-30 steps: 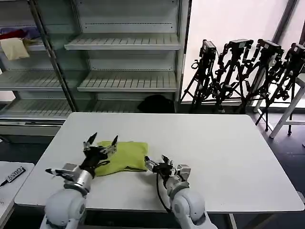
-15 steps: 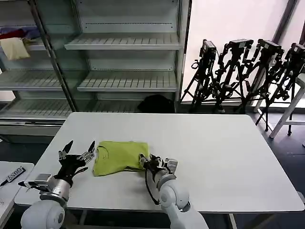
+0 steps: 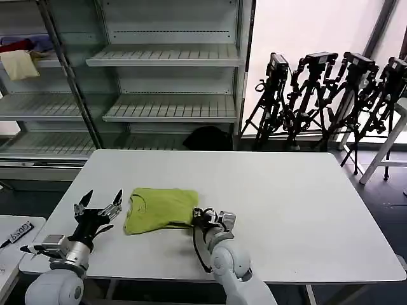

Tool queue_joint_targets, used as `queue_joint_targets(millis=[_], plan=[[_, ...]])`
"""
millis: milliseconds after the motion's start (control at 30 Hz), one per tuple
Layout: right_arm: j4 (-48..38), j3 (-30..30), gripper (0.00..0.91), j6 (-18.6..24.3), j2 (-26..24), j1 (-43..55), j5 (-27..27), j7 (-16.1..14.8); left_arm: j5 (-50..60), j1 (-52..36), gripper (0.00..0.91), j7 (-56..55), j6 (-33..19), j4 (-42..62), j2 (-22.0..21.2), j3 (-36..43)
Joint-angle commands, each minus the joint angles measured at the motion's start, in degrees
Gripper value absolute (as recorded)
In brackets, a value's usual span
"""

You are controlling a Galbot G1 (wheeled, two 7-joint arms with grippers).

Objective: Fold and organize the clothes.

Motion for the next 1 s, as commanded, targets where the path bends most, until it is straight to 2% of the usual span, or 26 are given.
queue_joint_targets(millis=[33,167,400,633,667,700,767,933,1000], plan=[[3.0,1.9,0.000,0.0,-2.1,-1.0,0.4,0.6,-0.3,0.8,0.907,0.1,-0.7,0.5,-0.1,-1.0],[5.8,5.1,0.000,0.1,-5.0,-2.7,0.5,-0.3,-0.3,1.2,0.907,0.1,-1.0,0.6,-0.2,-1.0],[10.0,11.4,0.000,0.0,-10.9,-6.4,0.2,-3.6,0.4,1.4,0.907,0.0,-1.2,1.2,-0.7,0.1],[11.7,13.3,0.010,0.1,-14.4,-8.8,-0.1,-5.4,1.3,0.7,0.907,0.0,-1.2,1.7,-1.4,1.8],[11.9,13.3,0.836,0.1,-14.3,-9.0,-0.5,-5.6,1.4,0.7,0.907,0.0,-1.2,1.8,-1.5,2.0],[12.1,13.4,0.907,0.1,-14.1,-9.1,-1.5,-5.7,1.4,0.7,0.907,0.0,-1.2,1.8,-1.6,2.2],[12.5,14.0,0.907,0.1,-13.3,-9.5,-4.4,-6.6,1.5,0.7,0.907,0.0,-1.2,1.9,-1.7,2.4],[13.9,16.1,0.907,0.3,-12.6,-11.5,-22.2,-11.1,1.4,1.1,0.907,0.0,-1.5,2.1,-1.6,2.2],[14.3,17.1,0.907,0.4,-13.1,-12.1,-26.8,-12.3,1.3,1.3,0.907,0.0,-1.8,2.3,-1.8,2.2]])
